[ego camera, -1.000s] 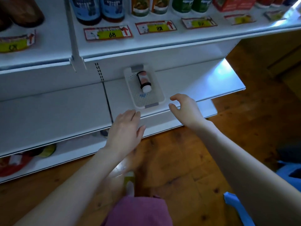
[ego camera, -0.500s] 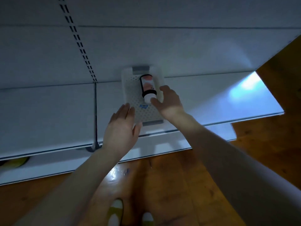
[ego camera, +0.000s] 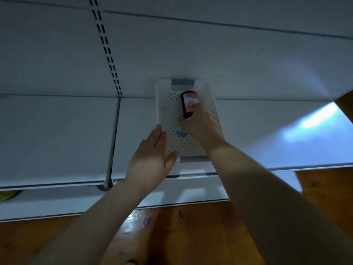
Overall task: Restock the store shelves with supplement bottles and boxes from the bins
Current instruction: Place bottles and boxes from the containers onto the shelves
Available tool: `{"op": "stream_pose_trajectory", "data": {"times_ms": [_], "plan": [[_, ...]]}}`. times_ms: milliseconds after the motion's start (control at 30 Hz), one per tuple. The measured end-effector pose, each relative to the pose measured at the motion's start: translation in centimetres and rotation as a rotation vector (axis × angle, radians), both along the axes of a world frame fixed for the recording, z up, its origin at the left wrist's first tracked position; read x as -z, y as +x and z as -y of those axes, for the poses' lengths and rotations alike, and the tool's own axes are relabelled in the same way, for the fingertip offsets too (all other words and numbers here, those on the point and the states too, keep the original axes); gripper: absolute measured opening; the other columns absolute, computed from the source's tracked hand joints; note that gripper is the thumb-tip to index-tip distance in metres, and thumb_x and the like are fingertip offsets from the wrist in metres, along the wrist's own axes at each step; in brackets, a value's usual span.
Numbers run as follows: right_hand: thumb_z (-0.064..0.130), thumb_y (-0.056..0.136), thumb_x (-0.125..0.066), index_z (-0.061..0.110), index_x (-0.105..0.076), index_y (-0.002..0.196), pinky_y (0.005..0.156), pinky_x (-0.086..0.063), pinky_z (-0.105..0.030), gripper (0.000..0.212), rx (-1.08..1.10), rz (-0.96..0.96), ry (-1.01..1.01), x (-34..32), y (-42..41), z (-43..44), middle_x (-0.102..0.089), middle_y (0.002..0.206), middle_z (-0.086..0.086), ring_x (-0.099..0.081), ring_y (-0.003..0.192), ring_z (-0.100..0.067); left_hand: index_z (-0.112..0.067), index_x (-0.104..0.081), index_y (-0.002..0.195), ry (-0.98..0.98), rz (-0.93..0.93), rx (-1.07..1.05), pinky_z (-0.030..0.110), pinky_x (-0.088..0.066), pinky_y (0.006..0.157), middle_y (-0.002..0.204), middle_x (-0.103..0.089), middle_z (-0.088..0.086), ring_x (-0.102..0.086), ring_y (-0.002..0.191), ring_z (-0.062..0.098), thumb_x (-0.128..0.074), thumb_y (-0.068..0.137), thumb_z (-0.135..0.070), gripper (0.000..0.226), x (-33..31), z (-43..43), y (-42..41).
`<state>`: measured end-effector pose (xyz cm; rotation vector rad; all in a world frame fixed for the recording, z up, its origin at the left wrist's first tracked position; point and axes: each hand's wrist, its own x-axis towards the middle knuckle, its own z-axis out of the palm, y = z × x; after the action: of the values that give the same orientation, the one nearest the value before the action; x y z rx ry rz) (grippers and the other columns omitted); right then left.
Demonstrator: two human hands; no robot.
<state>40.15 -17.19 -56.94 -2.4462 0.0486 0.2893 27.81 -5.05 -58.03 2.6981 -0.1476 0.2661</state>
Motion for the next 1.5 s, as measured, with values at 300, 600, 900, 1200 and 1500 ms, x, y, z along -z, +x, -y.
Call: {"op": "stream_pose_trajectory", "data": {"times_ms": [300, 600, 900, 1200, 1500], "plan": [[0.024, 0.083, -0.059, 0.010, -0.047, 0.122, 0.082, -0.050, -0.035, 0.044, 0.089, 0.125, 0.037, -0.1, -0.4, 0.3, -0.057, 0.117, -0.014, -0.056, 0.102, -0.027, 0.017, -0.056, 0.113, 0.002, -0.084, 0.018, 0.053, -0.051, 0.079, 0.122, -0.054, 0.033, -0.059, 0.106, 0.043, -0.041, 0.085, -0.036, 0.061, -0.1, -0.1, 0.0], [0.013, 0.077, -0.068, 0.011, -0.054, 0.122, 0.087, -0.045, -0.024, 0.048, 0.282, 0.185, 0.321, -8.1, -7.7, 4.3, -0.058, 0.114, -0.005, -0.053, 0.108, -0.020, 0.007, -0.036, 0.137, -0.153, -0.135, -0.065, 0.044, -0.037, 0.101, 0.143, -0.029, 0.032, -0.035, 0.131, 0.044, -0.049, 0.092, -0.035, 0.063, -4.4, 1.3, -2.6], [0.000, 0.075, -0.069, 0.021, -0.057, 0.108, 0.073, -0.048, -0.008, 0.041, 0.226, 0.059, 0.638, -15.1, -17.6, 9.4, -0.060, 0.104, 0.004, -0.058, 0.093, -0.005, -0.018, -0.023, 0.146, -0.896, -0.394, -0.368, 0.027, -0.033, 0.103, 0.148, -0.031, 0.001, -0.036, 0.126, 0.006, -0.043, 0.086, -0.053, 0.072, -12.3, 5.5, -9.3], [0.013, 0.063, -0.072, 0.034, -0.055, 0.108, 0.099, -0.046, -0.031, 0.053, 0.030, -0.174, 0.804, -21.5, -23.1, 9.6, -0.061, 0.122, -0.001, -0.057, 0.116, -0.012, -0.031, -0.065, 0.096, -1.492, -0.630, -0.474, 0.023, -0.048, 0.047, 0.079, -0.071, 0.004, -0.065, 0.057, 0.024, -0.056, 0.076, -0.052, 0.030, -20.5, 4.9, -15.4], [0.042, 0.079, -0.061, 0.024, -0.056, 0.122, 0.075, -0.054, -0.027, 0.047, -0.112, -0.395, 0.830, -29.6, -24.9, 3.5, -0.067, 0.109, -0.005, -0.067, 0.091, -0.013, -0.019, -0.056, 0.100, -1.628, -0.200, -0.571, 0.027, -0.056, 0.062, 0.090, -0.068, 0.001, -0.069, 0.077, 0.019, -0.072, 0.046, -0.023, 0.057, -29.2, 0.7, -23.2]]}}
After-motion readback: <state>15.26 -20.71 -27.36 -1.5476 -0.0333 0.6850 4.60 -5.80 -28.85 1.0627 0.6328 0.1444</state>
